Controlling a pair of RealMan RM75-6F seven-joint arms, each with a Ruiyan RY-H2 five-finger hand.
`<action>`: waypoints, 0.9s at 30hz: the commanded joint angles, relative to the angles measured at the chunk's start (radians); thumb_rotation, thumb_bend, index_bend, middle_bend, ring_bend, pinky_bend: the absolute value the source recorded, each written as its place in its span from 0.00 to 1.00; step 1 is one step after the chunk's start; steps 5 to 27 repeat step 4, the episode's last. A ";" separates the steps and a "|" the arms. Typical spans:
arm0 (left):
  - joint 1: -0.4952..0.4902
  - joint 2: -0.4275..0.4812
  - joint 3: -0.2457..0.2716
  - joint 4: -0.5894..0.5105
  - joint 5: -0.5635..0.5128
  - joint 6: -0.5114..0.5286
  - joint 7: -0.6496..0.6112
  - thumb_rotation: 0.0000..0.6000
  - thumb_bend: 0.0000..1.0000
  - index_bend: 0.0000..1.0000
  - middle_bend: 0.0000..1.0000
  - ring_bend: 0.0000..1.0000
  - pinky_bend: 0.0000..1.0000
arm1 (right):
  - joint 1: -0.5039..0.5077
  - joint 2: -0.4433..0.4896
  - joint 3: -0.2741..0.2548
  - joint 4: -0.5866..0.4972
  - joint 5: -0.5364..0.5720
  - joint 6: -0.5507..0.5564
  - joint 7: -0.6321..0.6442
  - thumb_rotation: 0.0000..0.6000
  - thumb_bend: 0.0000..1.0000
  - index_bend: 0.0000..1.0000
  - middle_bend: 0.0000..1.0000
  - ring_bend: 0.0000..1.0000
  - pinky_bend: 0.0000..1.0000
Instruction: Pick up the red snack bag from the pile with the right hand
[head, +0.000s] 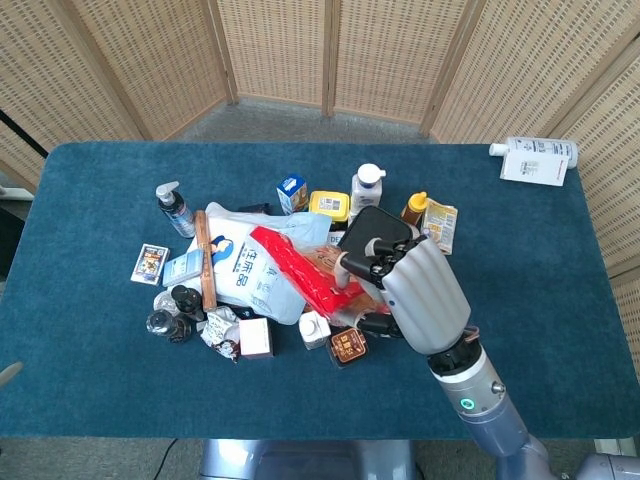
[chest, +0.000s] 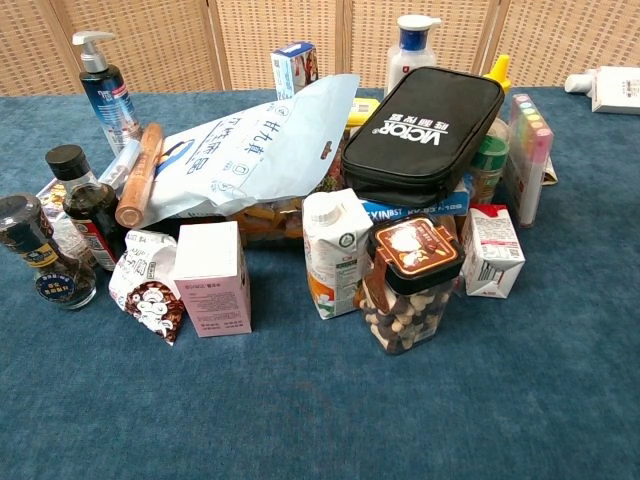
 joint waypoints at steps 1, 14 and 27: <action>-0.001 0.000 0.002 0.000 0.003 -0.001 0.000 1.00 0.00 0.00 0.00 0.00 0.00 | 0.023 0.022 0.030 -0.040 0.034 -0.001 -0.042 1.00 0.21 0.63 0.92 0.76 0.99; 0.000 0.000 0.004 0.000 0.009 0.001 0.000 1.00 0.00 0.00 0.00 0.00 0.00 | 0.035 0.033 0.043 -0.063 0.058 0.002 -0.071 1.00 0.21 0.63 0.92 0.76 0.99; 0.000 0.000 0.004 0.000 0.009 0.001 0.000 1.00 0.00 0.00 0.00 0.00 0.00 | 0.035 0.033 0.043 -0.063 0.058 0.002 -0.071 1.00 0.21 0.63 0.92 0.76 0.99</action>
